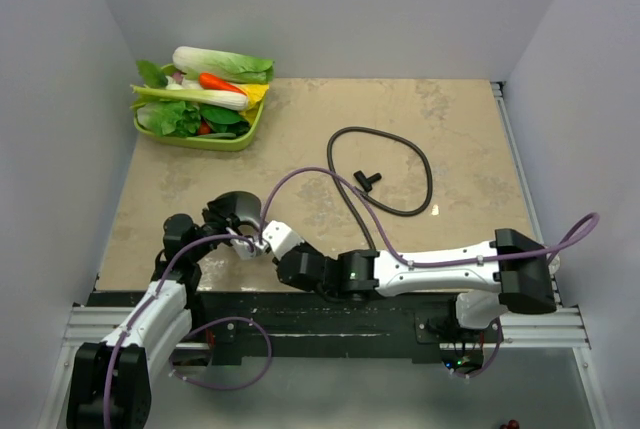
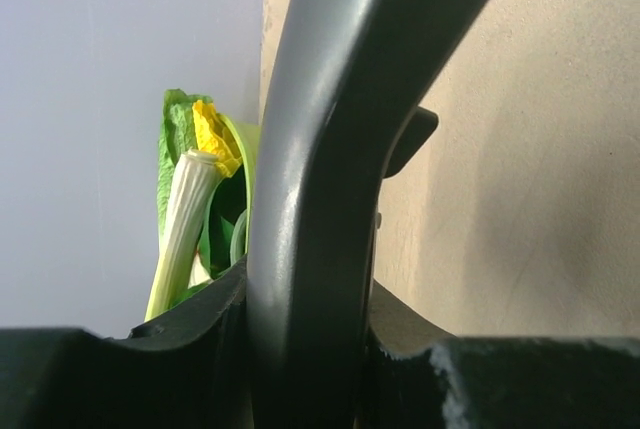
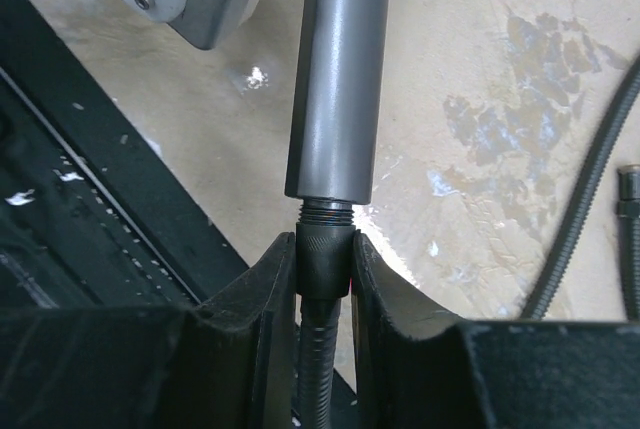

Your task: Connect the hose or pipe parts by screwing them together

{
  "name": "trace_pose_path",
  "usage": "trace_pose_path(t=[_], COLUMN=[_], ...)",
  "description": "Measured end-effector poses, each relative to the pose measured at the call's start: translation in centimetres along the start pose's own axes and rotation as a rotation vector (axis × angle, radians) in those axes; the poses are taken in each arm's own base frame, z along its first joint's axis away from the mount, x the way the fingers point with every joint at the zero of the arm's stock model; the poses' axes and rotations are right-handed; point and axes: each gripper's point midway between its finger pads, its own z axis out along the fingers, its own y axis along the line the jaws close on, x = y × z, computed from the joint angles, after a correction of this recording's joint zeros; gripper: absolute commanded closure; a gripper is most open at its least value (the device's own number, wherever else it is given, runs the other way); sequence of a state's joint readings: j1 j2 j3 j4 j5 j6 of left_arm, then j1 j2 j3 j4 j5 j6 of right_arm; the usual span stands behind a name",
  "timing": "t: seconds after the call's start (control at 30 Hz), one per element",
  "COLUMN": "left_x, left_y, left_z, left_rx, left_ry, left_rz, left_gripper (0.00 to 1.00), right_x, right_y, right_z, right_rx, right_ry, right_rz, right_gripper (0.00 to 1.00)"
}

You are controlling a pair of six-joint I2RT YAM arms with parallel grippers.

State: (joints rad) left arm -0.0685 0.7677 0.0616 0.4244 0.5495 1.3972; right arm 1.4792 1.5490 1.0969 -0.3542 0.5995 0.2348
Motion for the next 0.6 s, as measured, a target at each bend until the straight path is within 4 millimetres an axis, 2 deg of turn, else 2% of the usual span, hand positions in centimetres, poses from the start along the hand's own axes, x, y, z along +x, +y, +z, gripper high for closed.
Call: trace_pose_path(t=[0.27,0.6], left_x=[-0.6,-0.2], left_y=[0.4,1.4], left_z=[0.1,-0.2], left_rx=[-0.009,-0.039], left_ry=[-0.028,0.001], left_rz=[-0.020,-0.007], left_gripper=[1.00,1.00], right_x=[-1.0,-0.9], right_y=[-0.9,-1.4], right_z=[-1.3,-0.4], right_rx=[-0.144,-0.356], right_ry=[-0.065,-0.047], right_rz=[0.166,0.363], right_gripper=[1.00,1.00])
